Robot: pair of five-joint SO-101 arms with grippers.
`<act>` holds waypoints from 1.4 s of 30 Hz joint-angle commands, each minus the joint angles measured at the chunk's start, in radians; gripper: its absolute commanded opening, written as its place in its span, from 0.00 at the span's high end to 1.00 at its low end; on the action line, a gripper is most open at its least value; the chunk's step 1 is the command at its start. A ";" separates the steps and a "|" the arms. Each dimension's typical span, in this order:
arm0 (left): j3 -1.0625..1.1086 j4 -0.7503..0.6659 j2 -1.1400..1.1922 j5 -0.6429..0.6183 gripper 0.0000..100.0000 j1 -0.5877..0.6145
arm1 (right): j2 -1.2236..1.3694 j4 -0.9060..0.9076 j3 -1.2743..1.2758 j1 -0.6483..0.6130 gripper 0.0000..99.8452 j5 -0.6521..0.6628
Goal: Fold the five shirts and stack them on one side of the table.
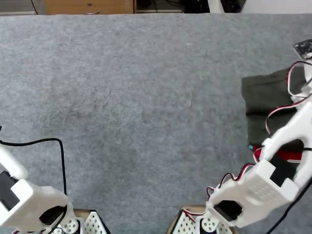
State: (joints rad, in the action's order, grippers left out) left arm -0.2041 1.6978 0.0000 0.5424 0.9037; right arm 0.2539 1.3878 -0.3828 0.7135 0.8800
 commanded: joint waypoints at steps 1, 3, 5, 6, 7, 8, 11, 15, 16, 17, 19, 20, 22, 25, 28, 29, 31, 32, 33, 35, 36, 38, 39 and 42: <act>-0.012 -0.012 -0.044 0.006 0.98 -0.008 | -0.056 -0.037 -0.013 0.061 0.72 0.023; -0.009 -0.012 -0.044 0.008 0.98 -0.008 | -0.059 -0.038 -0.042 0.079 0.69 0.023; -0.006 -0.012 -0.044 0.008 0.98 -0.008 | -0.062 -0.031 -0.084 0.084 0.69 0.021; -0.005 -0.012 -0.045 0.008 0.98 -0.008 | -0.062 -0.018 -0.105 0.084 0.69 0.021; -0.005 -0.012 -0.047 0.008 0.98 -0.008 | -0.062 0.003 -0.127 0.082 0.69 0.021; -0.003 -0.012 -0.048 0.008 0.98 -0.008 | -0.062 0.028 -0.140 0.077 0.69 0.021; -0.003 -0.012 -0.048 0.008 0.98 -0.008 | -0.062 0.130 -0.171 0.044 0.69 0.023; -0.005 -0.009 -0.048 0.008 0.98 -0.006 | -0.054 0.258 -0.165 0.001 0.69 0.023; -0.008 -0.009 -0.048 0.008 0.98 -0.005 | -0.054 0.261 -0.148 -0.007 0.71 0.023; -0.009 -0.008 -0.048 0.008 0.98 -0.003 | -0.054 0.255 -0.124 -0.015 0.74 0.023; -0.009 -0.008 -0.048 0.008 0.98 0.000 | -0.054 0.226 -0.077 -0.036 0.83 0.023; -0.009 -0.008 -0.048 0.008 0.98 0.000 | -0.054 0.213 -0.059 -0.053 0.88 0.023; -0.006 -0.006 -0.050 0.008 0.98 0.000 | -0.054 0.186 -0.033 -0.091 0.98 0.023; -0.003 -0.006 -0.050 0.008 0.98 -0.005 | -0.054 0.133 0.004 -0.131 0.98 -0.021; -0.005 -0.006 -0.050 0.008 0.98 -0.005 | -0.054 0.034 0.042 -0.162 1.00 -0.109; -0.005 -0.006 -0.050 0.008 0.98 -0.002 | -0.053 -0.002 0.062 -0.174 1.00 -0.130; -0.003 -0.006 -0.050 0.008 0.98 0.000 | -0.042 -0.086 0.117 -0.203 1.00 -0.163; -0.003 -0.005 -0.050 0.008 0.98 0.002 | -0.030 -0.127 0.142 -0.217 1.00 -0.172; -0.003 -0.005 -0.050 0.008 0.98 0.002 | -0.013 -0.167 0.163 -0.231 1.00 -0.180; -0.003 -0.005 -0.050 0.008 0.98 0.002 | 0.028 -0.242 0.185 -0.252 1.00 -0.187; -0.003 -0.005 -0.050 0.008 0.98 0.002 | 0.053 -0.275 0.185 -0.260 1.00 -0.196; -0.003 -0.005 -0.050 0.008 0.98 0.002 | 0.104 -0.336 0.176 -0.274 1.00 -0.212; -0.003 -0.005 -0.050 0.008 0.98 0.002 | 0.128 -0.359 0.162 -0.280 1.00 -0.221; -0.003 -0.005 -0.050 0.008 0.98 0.003 | 0.206 -0.399 0.113 -0.292 1.00 -0.239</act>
State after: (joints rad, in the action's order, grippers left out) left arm -0.2041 1.6978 0.0000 0.5424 0.9022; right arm 0.4273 1.0395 -0.2033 0.4450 0.6636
